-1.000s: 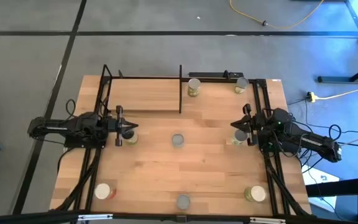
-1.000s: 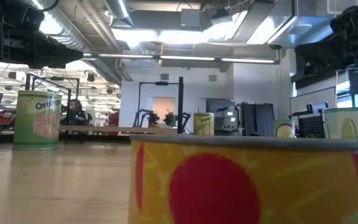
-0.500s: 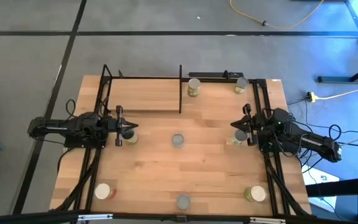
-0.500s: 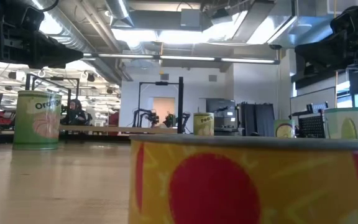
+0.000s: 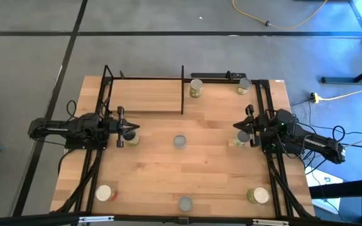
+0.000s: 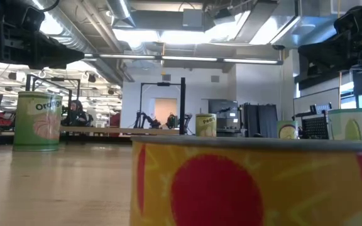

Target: Pick and place cans onto a shelf

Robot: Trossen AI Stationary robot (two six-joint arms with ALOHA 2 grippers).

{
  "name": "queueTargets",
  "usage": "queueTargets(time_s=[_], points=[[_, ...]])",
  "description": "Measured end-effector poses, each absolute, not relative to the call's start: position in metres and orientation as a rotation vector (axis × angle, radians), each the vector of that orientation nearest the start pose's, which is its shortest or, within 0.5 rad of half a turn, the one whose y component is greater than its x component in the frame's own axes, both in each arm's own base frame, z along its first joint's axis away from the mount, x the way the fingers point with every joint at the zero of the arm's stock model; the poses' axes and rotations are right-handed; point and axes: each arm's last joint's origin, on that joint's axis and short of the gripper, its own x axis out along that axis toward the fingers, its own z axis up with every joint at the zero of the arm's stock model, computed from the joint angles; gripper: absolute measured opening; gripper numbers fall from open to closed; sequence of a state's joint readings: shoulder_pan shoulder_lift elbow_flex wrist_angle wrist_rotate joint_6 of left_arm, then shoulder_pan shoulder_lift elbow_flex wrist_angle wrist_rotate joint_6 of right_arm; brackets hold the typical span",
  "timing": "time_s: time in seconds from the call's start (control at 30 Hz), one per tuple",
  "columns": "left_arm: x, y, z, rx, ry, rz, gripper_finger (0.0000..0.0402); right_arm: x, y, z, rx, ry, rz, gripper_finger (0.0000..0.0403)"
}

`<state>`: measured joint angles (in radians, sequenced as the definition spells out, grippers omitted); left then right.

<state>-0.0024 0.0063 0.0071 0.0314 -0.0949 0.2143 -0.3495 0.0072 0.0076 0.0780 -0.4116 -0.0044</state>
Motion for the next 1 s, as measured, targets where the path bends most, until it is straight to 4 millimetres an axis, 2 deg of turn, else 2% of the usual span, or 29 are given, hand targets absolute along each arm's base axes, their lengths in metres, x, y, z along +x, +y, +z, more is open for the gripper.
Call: queueTargets(time_s=[0.1, 0.17, 0.3, 0.43, 0.6, 0.77, 0.9, 1.0], points=[[0.096, 0.004, 0.176, 0.157, -0.076, 0.135, 0.0, 0.093, -0.022, 0.173, -0.035, -0.073, 0.062, 0.0019], [0.093, 0.005, 0.188, 0.082, -0.111, 0.194, 0.0, 0.093, -0.022, 0.173, -0.035, -0.073, 0.062, 0.0019], [0.083, 0.006, 0.225, 0.046, -0.181, 0.223, 0.0, 0.093, -0.022, 0.173, -0.036, -0.079, 0.062, 0.0019], [0.069, 0.006, 0.266, 0.038, -0.146, 0.223, 0.0, 0.093, -0.021, 0.177, -0.049, -0.115, 0.062, 0.0019], [0.06, 0.007, 0.317, 0.046, 0.038, 0.256, 0.0, 0.092, -0.021, 0.181, -0.028, -0.127, 0.063, 0.0019], [0.069, 0.009, 0.358, 0.004, 0.23, 0.325, 0.0, 0.09, -0.021, 0.188, -0.028, -0.13, 0.063, 0.0019], [0.085, 0.009, 0.375, -0.119, 0.449, 0.371, 0.0, 0.088, -0.02, 0.193, 0.003, -0.062, 0.036, 0.0019], [0.097, 0.009, 0.377, -0.242, 0.623, 0.418, 0.0, 0.085, -0.021, 0.196, 0.047, -0.025, 0.001, 0.0019]])
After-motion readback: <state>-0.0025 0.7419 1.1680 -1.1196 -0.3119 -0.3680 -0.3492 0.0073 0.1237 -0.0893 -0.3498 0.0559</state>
